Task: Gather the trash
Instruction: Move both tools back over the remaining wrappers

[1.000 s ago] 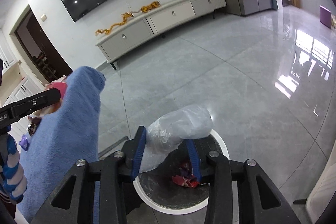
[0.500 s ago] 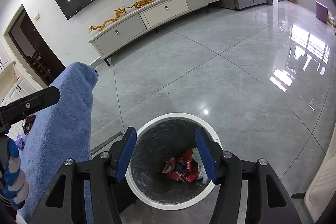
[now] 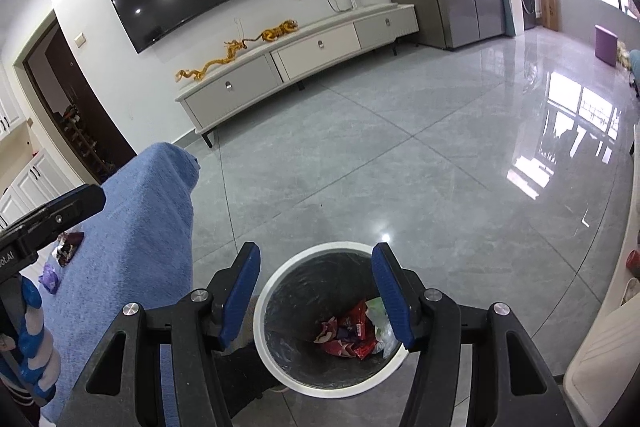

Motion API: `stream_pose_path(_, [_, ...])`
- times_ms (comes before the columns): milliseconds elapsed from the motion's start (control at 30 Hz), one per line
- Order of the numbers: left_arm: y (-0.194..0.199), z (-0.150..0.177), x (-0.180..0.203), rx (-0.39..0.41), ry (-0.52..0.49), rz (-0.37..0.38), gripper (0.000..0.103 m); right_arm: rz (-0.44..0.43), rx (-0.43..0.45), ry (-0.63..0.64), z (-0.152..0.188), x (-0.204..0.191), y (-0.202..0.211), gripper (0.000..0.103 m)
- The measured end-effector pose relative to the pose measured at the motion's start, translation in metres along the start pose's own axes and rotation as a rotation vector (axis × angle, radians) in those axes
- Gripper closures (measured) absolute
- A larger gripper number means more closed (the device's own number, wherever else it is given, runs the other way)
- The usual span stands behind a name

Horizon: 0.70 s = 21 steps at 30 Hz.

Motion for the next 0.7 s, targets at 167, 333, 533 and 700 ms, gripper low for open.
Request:
stream_pose_path(167, [0.029,-0.003,-0.017,0.055,0.023,-0.024,0.031,0.007,0.037,0.027,-0.009,-0.019,0.018,0.047])
stream_pose_path(333, [0.058,-0.002,-0.042,0.103,0.059,-0.039,0.03,0.003,0.071,0.069,-0.018,-0.046,0.033,0.047])
stream_pose_path(533, [0.099,0.003,-0.083,0.161,0.116,-0.072,0.03,-0.011,0.101,0.134,-0.024,-0.09,0.047,0.047])
stream_pose_path(700, [0.134,0.017,-0.129,0.208,0.176,-0.114,0.03,-0.036,0.12,0.198,-0.03,-0.141,0.052,0.047])
Point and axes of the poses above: each gripper's, at about its wrist camera, not at the fingertips, and y roughly against the way its jaws point, x to its right, z to its underside, the point moved 8 cm from there along -y, roughly the way its jaws point, and after that the axes turned 1 degree about -x, right-handed, at the moved point
